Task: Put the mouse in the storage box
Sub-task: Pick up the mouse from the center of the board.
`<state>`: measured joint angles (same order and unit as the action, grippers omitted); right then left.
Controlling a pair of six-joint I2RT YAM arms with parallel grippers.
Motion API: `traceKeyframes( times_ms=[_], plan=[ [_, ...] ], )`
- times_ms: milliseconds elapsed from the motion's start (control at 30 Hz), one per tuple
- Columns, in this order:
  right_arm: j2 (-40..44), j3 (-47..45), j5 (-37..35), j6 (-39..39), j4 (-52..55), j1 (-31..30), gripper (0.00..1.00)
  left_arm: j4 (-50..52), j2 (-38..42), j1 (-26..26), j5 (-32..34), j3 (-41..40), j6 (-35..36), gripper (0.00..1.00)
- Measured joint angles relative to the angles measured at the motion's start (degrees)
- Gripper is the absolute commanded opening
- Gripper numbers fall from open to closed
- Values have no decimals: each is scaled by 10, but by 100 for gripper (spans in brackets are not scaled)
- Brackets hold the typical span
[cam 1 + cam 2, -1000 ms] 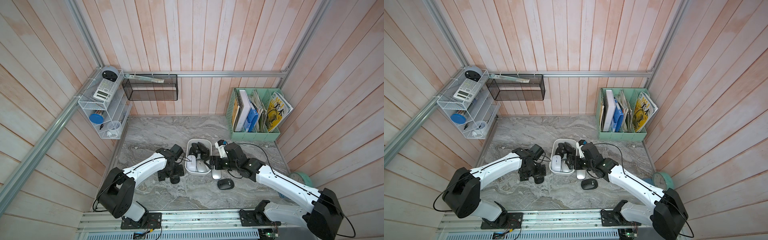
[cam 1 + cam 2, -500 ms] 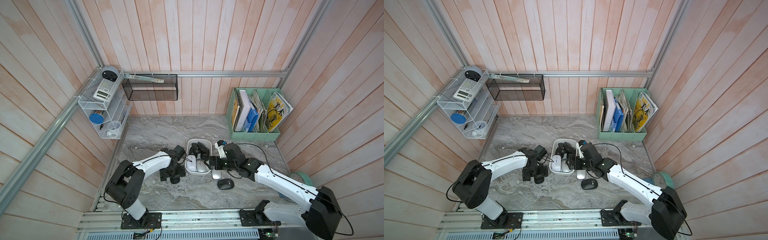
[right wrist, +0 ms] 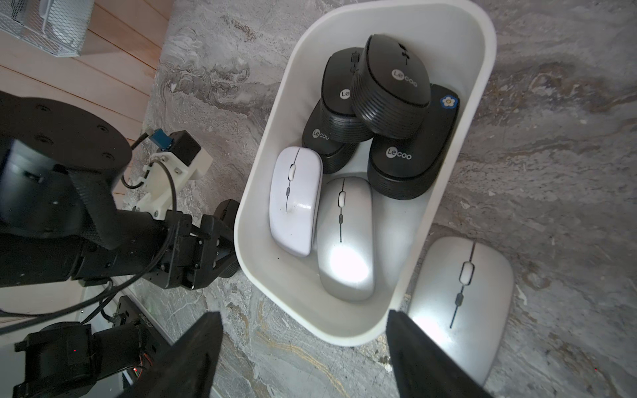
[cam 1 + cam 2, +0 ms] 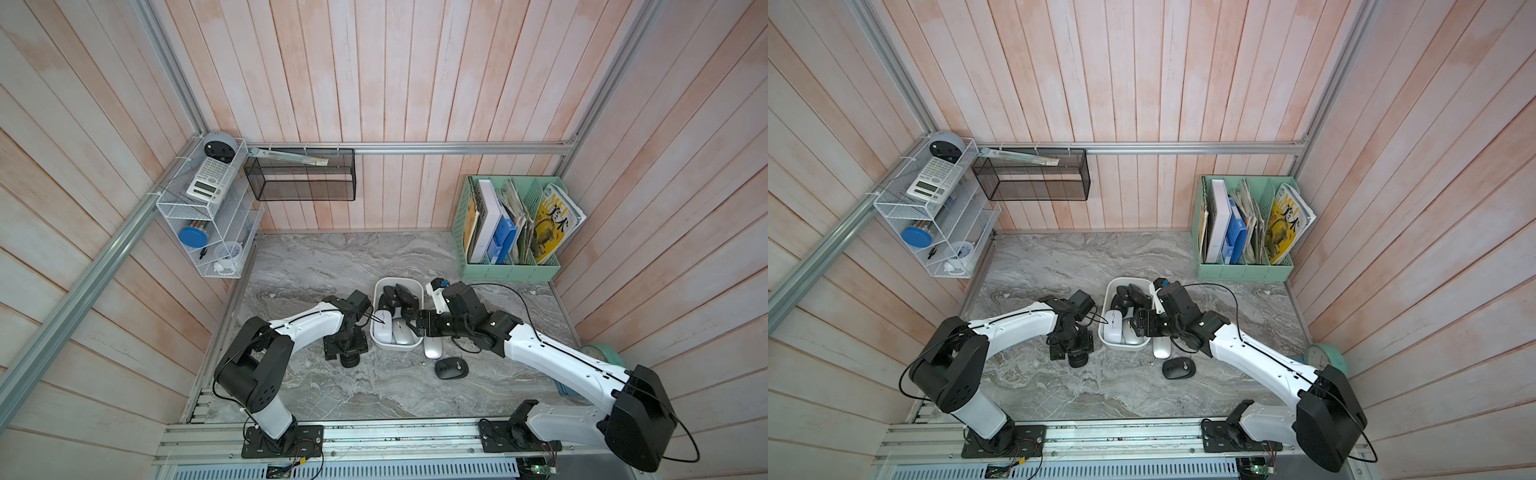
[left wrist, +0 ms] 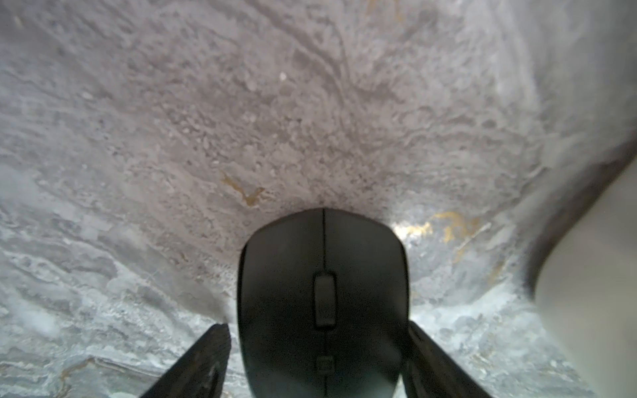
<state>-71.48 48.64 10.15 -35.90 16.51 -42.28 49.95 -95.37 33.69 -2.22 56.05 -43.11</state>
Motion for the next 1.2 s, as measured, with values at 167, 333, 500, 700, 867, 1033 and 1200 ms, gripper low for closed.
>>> traceKeyframes(
  times_ms=[167,333,500,700,867,1033,1200],
  plan=[
    [-1,0,0,0,0,0,79,-1,0,0,7,-4,2,61],
    [-1,0,0,0,1,0,78,0,0,0,10,-4,4,50],
    [-1,2,0,2,2,0,78,10,13,0,22,-4,4,50],
    [-5,2,9,4,-6,3,78,56,83,-20,57,12,7,50],
    [-17,-2,41,-1,-33,19,78,85,131,-36,68,52,16,50],
    [-24,-31,96,-37,-89,62,77,100,129,-30,30,125,16,50],
    [-21,-49,111,-57,-88,114,78,86,74,2,-12,222,16,50]
  ],
)
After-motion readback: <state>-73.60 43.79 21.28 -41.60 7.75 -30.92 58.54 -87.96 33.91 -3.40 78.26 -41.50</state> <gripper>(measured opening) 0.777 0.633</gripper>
